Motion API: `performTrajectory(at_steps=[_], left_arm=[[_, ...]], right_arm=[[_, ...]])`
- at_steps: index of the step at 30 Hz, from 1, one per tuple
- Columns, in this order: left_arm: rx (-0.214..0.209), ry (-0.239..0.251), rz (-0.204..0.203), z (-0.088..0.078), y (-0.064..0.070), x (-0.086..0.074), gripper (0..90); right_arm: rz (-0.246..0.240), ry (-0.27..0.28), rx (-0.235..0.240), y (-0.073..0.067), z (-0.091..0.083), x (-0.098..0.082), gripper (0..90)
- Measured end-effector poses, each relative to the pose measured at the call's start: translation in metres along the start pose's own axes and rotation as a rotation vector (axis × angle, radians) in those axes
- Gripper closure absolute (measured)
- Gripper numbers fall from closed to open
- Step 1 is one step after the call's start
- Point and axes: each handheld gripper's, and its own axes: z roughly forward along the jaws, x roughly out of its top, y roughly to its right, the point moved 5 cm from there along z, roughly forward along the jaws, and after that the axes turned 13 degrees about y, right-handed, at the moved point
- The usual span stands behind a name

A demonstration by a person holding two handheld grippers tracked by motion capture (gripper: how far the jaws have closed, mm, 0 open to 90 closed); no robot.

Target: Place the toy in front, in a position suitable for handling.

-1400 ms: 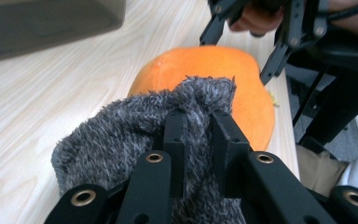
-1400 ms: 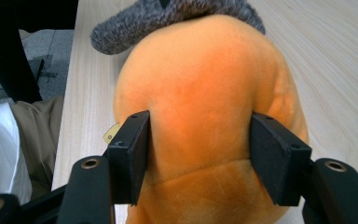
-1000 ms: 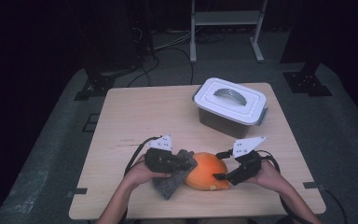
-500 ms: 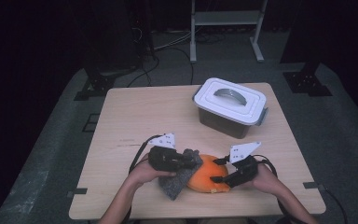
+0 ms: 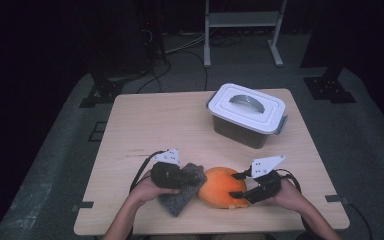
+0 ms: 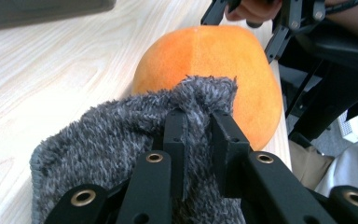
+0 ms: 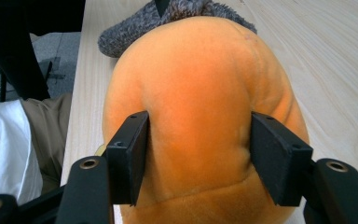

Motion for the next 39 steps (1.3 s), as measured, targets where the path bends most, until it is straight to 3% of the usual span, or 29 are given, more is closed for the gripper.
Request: performTrajectory(at_steps=[2, 5, 7, 10, 15, 17, 19, 24, 26, 29, 31, 33, 36, 39], left_arm=[[-0.001, 0.009, 0.000, 0.001, 0.001, 0.002, 77.4], [-0.036, 0.064, 0.001, 0.007, 0.005, 0.016, 77.4], [-0.051, 0.075, 0.007, 0.010, 0.008, 0.021, 77.3], [-0.064, 0.029, 0.047, 0.022, 0.016, 0.023, 77.3], [-0.079, -0.002, 0.035, 0.023, 0.018, 0.013, 77.5], [-0.086, -0.011, 0.028, 0.020, 0.018, 0.010, 77.5], [-0.086, -0.015, 0.027, 0.018, 0.018, 0.008, 77.5], [-0.076, -0.010, 0.034, 0.016, 0.018, 0.007, 77.5], [-0.056, -0.006, 0.038, 0.015, 0.016, 0.009, 77.4], [-0.012, 0.007, 0.040, 0.012, 0.012, 0.018, 77.3], [-0.004, 0.017, 0.050, 0.011, 0.012, 0.024, 77.3], [0.002, 0.027, 0.065, 0.010, 0.013, 0.032, 77.3], [0.023, 0.006, 0.086, 0.008, 0.013, 0.036, 77.0], [0.050, -0.027, 0.102, 0.006, 0.009, 0.030, 77.3]], right_arm=[[0.002, -0.004, -0.004, -0.001, 0.001, 0.000, 39.5], [0.002, -0.003, -0.007, -0.003, 0.004, 0.002, 39.9], [-0.007, -0.006, -0.004, -0.007, 0.008, 0.003, 40.1], [-0.016, -0.018, -0.008, -0.012, 0.010, 0.005, 38.5], [-0.004, 0.008, 0.020, -0.012, 0.004, 0.011, 27.9], [0.008, 0.003, -0.005, -0.007, -0.001, 0.018, 21.8], [0.015, 0.004, -0.026, -0.001, -0.005, 0.020, 21.3], [0.084, -0.027, 0.016, 0.005, 0.004, 0.006, 20.0], [0.089, -0.022, 0.020, 0.006, 0.008, 0.004, 26.5], [0.036, -0.004, -0.018, 0.005, 0.008, 0.011, 45.6], [-0.001, 0.006, -0.040, 0.004, 0.009, 0.018, 50.5], [-0.032, 0.021, -0.056, 0.003, 0.014, 0.028, 52.1], [-0.075, 0.002, -0.065, 0.003, 0.025, 0.037, 52.0], [-0.071, -0.014, -0.061, 0.003, 0.031, 0.038, 48.8]])
